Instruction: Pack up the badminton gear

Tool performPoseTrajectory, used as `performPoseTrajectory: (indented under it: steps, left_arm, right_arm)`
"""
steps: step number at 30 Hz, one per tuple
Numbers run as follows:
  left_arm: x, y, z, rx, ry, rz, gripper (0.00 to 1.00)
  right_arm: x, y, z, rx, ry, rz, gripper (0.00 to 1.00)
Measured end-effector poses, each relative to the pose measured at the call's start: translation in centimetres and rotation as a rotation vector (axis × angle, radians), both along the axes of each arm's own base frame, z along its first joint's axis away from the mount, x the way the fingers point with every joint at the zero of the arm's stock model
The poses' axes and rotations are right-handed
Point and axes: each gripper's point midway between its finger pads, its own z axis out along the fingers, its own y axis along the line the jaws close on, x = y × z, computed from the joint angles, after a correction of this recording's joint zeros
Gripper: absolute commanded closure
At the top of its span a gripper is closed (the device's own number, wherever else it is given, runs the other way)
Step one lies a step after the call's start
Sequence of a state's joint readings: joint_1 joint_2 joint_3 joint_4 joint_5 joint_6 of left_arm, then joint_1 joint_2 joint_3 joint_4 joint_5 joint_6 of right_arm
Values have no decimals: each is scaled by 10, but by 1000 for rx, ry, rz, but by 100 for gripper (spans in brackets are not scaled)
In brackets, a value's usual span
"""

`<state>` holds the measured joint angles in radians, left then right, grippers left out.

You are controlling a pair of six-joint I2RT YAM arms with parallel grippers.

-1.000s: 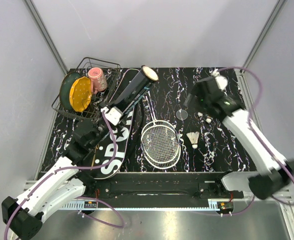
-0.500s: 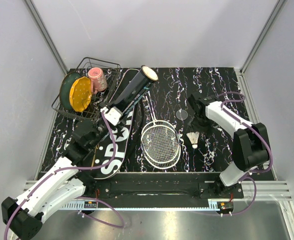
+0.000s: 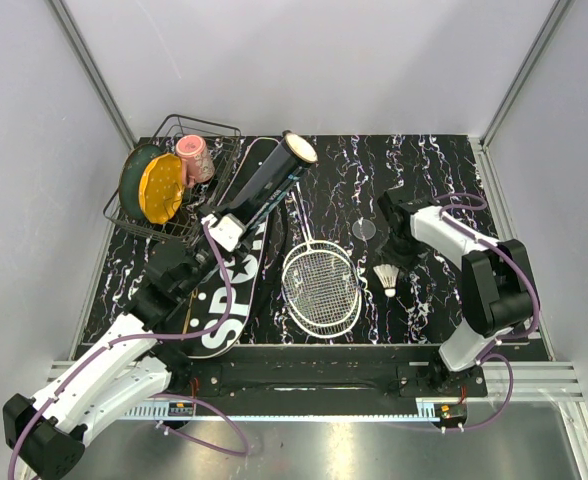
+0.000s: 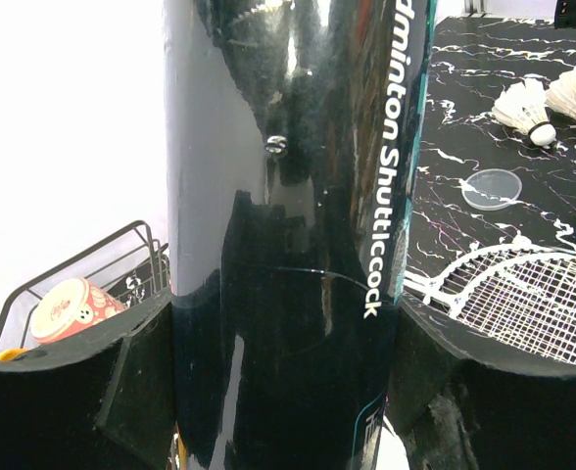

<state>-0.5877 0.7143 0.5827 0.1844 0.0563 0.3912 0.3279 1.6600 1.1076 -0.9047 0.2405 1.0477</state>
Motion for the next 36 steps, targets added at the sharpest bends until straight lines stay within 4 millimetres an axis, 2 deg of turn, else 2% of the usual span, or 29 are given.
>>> performPoseTrajectory:
  steps: [2, 3, 4, 8, 9, 10, 12, 15, 18, 20, 22, 25, 26, 28, 31, 34, 36]
  left_arm:
    - [0, 0, -1, 1, 3, -1, 93]
    - [0, 0, -1, 1, 3, -2, 93]
    - [0, -1, -1, 2, 4, -3, 93]
    - [-1, -2, -2, 1, 6, -9, 93]
    - [-1, -2, -2, 2, 7, -12, 94]
    - [-1, -2, -2, 3, 8, -15, 94]
    - [-2, -4, -3, 5, 10, -27, 94]
    - [-5, -9, -5, 10, 15, -57, 93]
    - [-9, -15, -5, 12, 16, -95, 94]
    - [-12, -18, -5, 12, 15, -123, 94]
    - [-14, -22, -5, 13, 14, -148, 94]
    - [-20, -28, -5, 15, 13, -198, 94]
    - [-22, -30, -5, 16, 13, -210, 94]
    - [-26, -34, -5, 16, 12, -244, 94]
    - [-31, -39, -5, 17, 11, -280, 95]
    - [-34, -41, -5, 16, 13, -303, 95]
    - [-35, -42, -6, 16, 13, -311, 95]
  right_arm:
    - [0, 0, -1, 0, -1, -3, 60]
    - [0, 0, -2, 0, -2, -2, 75]
    - [0, 0, -3, 1, -3, -7, 81]
    - [-2, -1, -2, 5, -13, -9, 88]
    - [-1, 0, 1, 8, -23, -8, 92]
    - [0, 0, 5, 13, -36, -3, 100]
    - [2, 2, 16, 32, -70, 24, 100]
    - [12, 17, 51, 115, -166, 131, 100]
    - [30, 42, 114, 250, -400, 283, 100]
    - [34, 56, 180, 337, -615, 390, 100]
    - [32, 65, 256, 402, -823, 478, 100]
    - [26, 66, 361, 456, -1104, 571, 100]
    - [23, 65, 386, 466, -1169, 591, 100]
    - [14, 67, 421, 494, -1255, 633, 100]
    - [3, 79, 444, 573, -1301, 700, 100]
    - [-1, 94, 451, 673, -1299, 753, 100]
    - [3, 108, 447, 773, -1267, 791, 100]
